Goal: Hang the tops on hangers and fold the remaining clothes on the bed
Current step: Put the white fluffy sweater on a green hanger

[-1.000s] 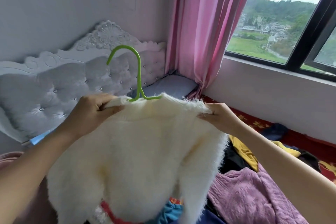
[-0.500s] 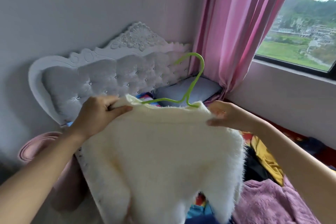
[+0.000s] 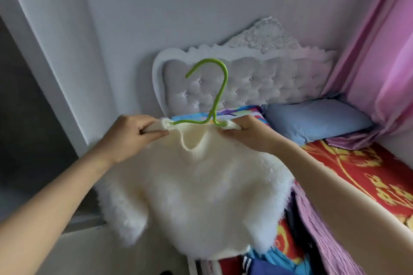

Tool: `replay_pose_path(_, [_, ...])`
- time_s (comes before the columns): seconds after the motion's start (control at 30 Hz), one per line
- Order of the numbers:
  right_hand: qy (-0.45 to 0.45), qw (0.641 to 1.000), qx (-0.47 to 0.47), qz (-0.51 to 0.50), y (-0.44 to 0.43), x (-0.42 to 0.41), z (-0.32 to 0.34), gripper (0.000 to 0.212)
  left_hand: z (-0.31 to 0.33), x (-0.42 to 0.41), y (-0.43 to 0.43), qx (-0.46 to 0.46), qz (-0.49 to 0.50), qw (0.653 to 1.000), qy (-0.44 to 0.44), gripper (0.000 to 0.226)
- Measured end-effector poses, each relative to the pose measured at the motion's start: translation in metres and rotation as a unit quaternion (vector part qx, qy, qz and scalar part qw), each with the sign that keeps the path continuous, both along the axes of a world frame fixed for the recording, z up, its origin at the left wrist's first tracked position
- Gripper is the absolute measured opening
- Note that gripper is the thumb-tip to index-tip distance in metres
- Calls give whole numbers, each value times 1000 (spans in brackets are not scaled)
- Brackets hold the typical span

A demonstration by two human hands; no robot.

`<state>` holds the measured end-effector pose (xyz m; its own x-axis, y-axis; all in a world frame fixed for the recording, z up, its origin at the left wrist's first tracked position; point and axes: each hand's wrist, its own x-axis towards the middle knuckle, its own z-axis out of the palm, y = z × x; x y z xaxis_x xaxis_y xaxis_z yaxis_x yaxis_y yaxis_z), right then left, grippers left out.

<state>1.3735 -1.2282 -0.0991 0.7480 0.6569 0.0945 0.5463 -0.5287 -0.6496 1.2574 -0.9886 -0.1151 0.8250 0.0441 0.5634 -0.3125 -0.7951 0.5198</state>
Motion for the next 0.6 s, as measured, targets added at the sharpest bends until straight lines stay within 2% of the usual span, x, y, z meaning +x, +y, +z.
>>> replay_pose_path(0.1, [13, 998, -36, 48, 29, -3, -2, 47, 6, -39, 28, 39, 71, 996, 39, 31])
replay_pose_path(0.17, [18, 997, -43, 66, 46, -2, -6, 45, 4, -57, 54, 14, 146, 987, 65, 44])
replay_pose_path(0.27, [11, 993, -75, 89, 85, -10, -5, 50, 0, -87, 93, -28, 226, 967, 118, 50])
replay_pose_path(0.33, [0, 987, -99, 125, 118, -22, -1, 50, -1, -109, 116, -33, 260, 960, 100, 46])
replay_pose_path(0.37, [-3, 983, -102, 151, 127, -26, 2, 48, -3, -115, 124, -40, 267, 959, 87, 52])
replay_pose_path(0.43, [5, 968, -90, 236, 166, -40, 9, 29, 0, -143, 148, -53, 307, 948, 60, 72])
replay_pose_path(0.47, [10, 962, -67, 265, 180, -46, 13, 15, -2, -152, 154, -49, 334, 940, 55, 70])
replay_pose_path(0.5, [11, 953, -40, 299, 206, -57, 17, 9, -4, -168, 167, -37, 359, 932, 35, 65])
replay_pose_path(0.6, [23, 947, 42, 316, 284, -92, 18, 21, -15, -210, 209, -24, 397, 917, 13, 60])
